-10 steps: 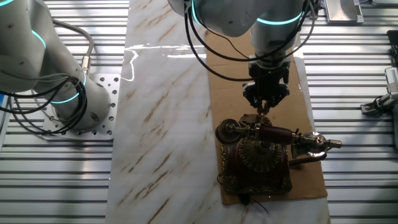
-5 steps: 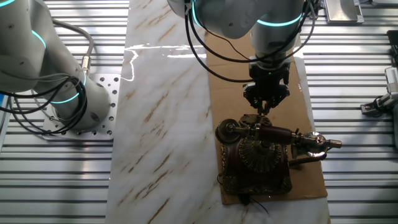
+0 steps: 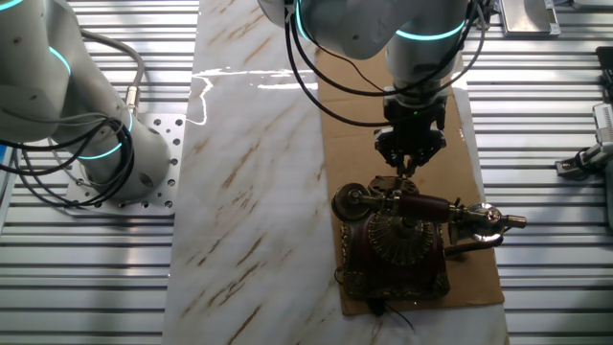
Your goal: Dial a number on an old rotary phone
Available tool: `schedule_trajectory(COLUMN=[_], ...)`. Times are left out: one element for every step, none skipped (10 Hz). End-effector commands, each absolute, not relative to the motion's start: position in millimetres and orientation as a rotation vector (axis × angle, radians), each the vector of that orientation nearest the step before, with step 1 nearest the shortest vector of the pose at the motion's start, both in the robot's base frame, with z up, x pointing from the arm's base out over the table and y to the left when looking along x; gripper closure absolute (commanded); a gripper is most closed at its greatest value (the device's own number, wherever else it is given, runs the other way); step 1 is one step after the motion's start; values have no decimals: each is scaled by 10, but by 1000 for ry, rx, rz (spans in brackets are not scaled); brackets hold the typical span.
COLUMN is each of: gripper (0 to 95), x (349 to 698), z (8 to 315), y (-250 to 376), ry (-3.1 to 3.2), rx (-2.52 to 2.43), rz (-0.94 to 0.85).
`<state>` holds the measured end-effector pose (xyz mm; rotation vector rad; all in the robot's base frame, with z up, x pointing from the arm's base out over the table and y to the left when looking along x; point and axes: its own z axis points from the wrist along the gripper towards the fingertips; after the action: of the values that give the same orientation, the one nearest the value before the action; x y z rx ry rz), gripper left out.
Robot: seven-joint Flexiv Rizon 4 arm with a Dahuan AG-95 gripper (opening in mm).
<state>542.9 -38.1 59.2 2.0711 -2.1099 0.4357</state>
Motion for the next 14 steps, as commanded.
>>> schedule_trajectory(gripper=[950,760,760,760,760,760,760,760,760,760,760,760,760,760], x=[5425,5424,5424,5423,5423,5423,5423,5423,5423,5421,5419,5421,5426,5441], z=[600,602,603,603,603,603,603,604,604,610,620,645,673,735], y=[-379,-378,-378,-378,-378,-378,-378,-378,-377,-375,-370,-359,-347,-319], ry=[-2111,-2111,-2110,-2111,-2111,-2111,-2111,-2111,-2112,-2119,-2122,-2127,-2128,-2135], rx=[2067,2066,2066,2064,2064,2063,2063,2063,2062,2058,2055,2050,2046,2031], rz=[431,431,432,432,433,433,433,434,434,432,432,425,419,410])
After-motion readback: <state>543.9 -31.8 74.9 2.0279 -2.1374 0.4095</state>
